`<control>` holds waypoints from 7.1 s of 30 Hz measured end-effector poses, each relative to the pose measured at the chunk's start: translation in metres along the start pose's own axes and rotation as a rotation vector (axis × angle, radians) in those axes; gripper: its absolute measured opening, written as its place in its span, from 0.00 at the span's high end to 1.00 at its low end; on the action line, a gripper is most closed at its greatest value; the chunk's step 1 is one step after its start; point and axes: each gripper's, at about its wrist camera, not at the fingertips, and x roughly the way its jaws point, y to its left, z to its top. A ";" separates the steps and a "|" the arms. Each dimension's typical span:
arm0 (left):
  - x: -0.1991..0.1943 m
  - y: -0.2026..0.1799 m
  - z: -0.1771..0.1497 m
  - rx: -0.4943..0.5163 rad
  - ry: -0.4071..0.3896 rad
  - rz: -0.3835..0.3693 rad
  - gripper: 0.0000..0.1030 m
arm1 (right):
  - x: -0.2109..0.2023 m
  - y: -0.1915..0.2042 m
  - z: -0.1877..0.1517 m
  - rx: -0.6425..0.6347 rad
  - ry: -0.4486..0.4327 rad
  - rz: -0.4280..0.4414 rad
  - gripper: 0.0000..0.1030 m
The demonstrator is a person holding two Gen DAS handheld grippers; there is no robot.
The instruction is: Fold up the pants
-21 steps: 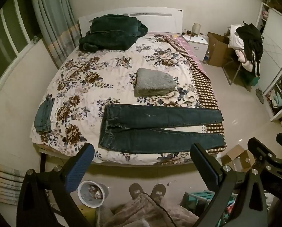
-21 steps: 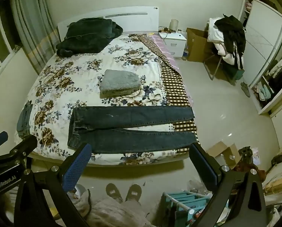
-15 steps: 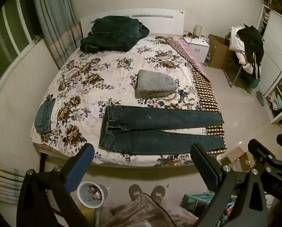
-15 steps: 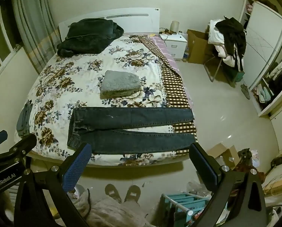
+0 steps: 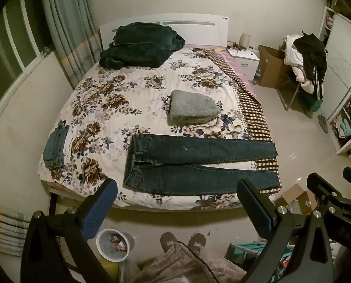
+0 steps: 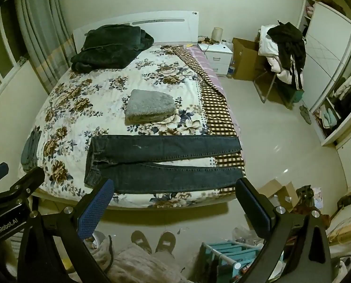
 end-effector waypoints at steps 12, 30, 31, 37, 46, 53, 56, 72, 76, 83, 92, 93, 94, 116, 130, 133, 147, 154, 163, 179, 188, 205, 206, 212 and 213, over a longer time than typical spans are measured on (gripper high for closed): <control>-0.007 0.001 0.006 -0.005 -0.015 -0.004 0.00 | -0.007 0.003 0.009 0.002 -0.006 0.002 0.00; -0.010 0.001 0.007 -0.007 -0.025 -0.006 0.00 | -0.012 0.003 0.015 0.003 -0.012 0.006 0.00; -0.010 0.001 0.006 -0.006 -0.025 -0.006 0.00 | -0.014 0.004 0.017 0.003 -0.012 0.006 0.00; -0.012 0.001 0.006 -0.008 -0.027 -0.005 0.00 | -0.012 0.003 0.014 0.003 -0.015 0.007 0.00; -0.018 0.010 0.016 -0.011 -0.032 -0.008 0.00 | -0.014 0.005 0.014 0.003 -0.015 0.008 0.00; -0.018 0.009 0.013 -0.013 -0.035 -0.008 0.00 | -0.012 0.004 0.011 0.005 -0.017 0.008 0.00; -0.019 0.010 0.016 -0.013 -0.035 -0.009 0.00 | -0.018 0.009 0.018 0.006 -0.017 0.007 0.00; -0.001 -0.004 0.025 -0.027 -0.024 0.024 0.00 | -0.003 0.012 0.033 0.008 0.014 0.040 0.00; 0.021 -0.003 0.030 -0.049 -0.047 0.074 0.00 | 0.020 0.003 0.044 0.020 0.006 0.033 0.00; 0.087 -0.006 0.046 -0.061 -0.065 0.160 0.00 | 0.091 -0.022 0.082 0.047 0.028 0.018 0.00; 0.216 -0.012 0.078 -0.037 0.046 0.210 0.00 | 0.266 -0.038 0.127 0.083 0.224 -0.020 0.00; 0.229 -0.012 0.080 -0.032 0.061 0.217 0.00 | 0.290 -0.040 0.131 0.102 0.255 -0.013 0.00; 0.244 -0.011 0.083 -0.025 0.076 0.221 0.00 | 0.312 -0.043 0.134 0.121 0.280 -0.011 0.00; 0.680 -0.056 0.114 0.509 0.360 0.197 0.00 | 0.825 -0.094 0.132 0.759 0.786 -0.120 0.01; 0.752 -0.083 0.082 0.718 0.434 0.027 0.12 | 0.928 -0.100 0.104 0.971 0.845 -0.119 0.01; 0.750 -0.080 0.083 0.705 0.451 -0.088 0.51 | 0.936 -0.094 0.110 0.958 0.840 -0.123 0.02; 0.688 -0.090 0.076 0.617 0.339 -0.118 0.99 | 0.876 -0.073 0.134 0.879 0.693 -0.051 0.93; 0.617 -0.088 0.061 0.517 0.263 -0.093 0.99 | 0.809 -0.060 0.128 0.812 0.596 0.031 0.94; 0.546 -0.066 -0.050 0.367 0.304 -0.082 0.99 | 0.729 -0.143 0.048 0.741 0.558 0.076 0.95; 0.567 -0.077 -0.164 0.190 0.489 0.027 0.62 | 0.749 -0.192 -0.116 0.758 0.639 0.139 0.34; 0.550 -0.128 -0.121 0.120 0.364 -0.057 0.33 | 0.701 -0.308 -0.107 0.865 0.477 0.072 0.32; 0.629 -0.261 -0.118 0.284 0.381 -0.091 0.33 | 0.767 -0.427 -0.147 1.173 0.286 0.082 0.50; 0.630 -0.263 -0.121 0.290 0.385 -0.090 0.33 | 0.768 -0.426 -0.147 1.166 0.270 0.077 0.53; 0.628 -0.272 -0.134 0.333 0.391 -0.085 0.33 | 0.764 -0.416 -0.145 1.099 0.236 0.049 0.88; 0.626 -0.275 -0.136 0.341 0.391 -0.087 0.33 | 0.762 -0.415 -0.145 1.092 0.229 0.048 0.90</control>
